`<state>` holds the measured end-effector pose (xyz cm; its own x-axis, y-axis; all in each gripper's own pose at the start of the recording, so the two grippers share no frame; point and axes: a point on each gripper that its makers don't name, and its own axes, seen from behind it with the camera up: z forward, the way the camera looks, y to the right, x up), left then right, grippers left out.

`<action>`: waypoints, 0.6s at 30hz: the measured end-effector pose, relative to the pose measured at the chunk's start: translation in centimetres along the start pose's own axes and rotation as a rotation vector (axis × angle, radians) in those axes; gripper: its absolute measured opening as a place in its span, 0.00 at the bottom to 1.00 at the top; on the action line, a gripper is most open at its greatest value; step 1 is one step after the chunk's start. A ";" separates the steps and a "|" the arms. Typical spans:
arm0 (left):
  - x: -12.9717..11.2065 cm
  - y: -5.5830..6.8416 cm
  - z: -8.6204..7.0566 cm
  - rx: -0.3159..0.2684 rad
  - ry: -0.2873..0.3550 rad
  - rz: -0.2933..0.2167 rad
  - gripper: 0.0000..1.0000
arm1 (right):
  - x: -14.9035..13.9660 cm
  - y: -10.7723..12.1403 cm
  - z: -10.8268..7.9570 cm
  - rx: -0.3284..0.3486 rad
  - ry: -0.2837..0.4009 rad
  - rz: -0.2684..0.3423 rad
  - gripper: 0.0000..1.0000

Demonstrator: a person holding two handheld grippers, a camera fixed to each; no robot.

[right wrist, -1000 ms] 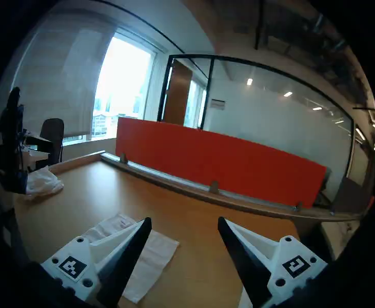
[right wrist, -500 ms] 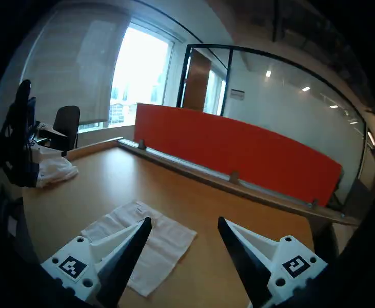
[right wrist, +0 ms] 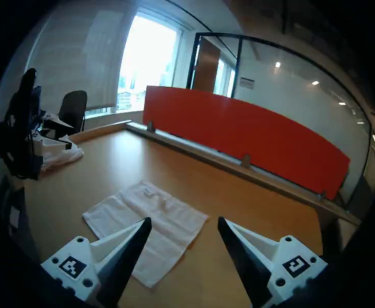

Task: Fold towel

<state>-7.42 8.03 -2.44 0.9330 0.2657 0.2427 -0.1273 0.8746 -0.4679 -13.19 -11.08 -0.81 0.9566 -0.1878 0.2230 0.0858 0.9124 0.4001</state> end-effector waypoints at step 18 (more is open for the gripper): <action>-7.3 3.7 2.6 -0.113 -0.133 0.038 0.97 | -6.7 -3.1 2.7 0.093 -0.121 -0.026 1.00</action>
<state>-15.54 10.34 -3.75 0.8743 0.3558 0.3301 -0.1162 0.8138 -0.5694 -20.58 -13.61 -1.11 0.9134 -0.2587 0.3142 0.0789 0.8700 0.4867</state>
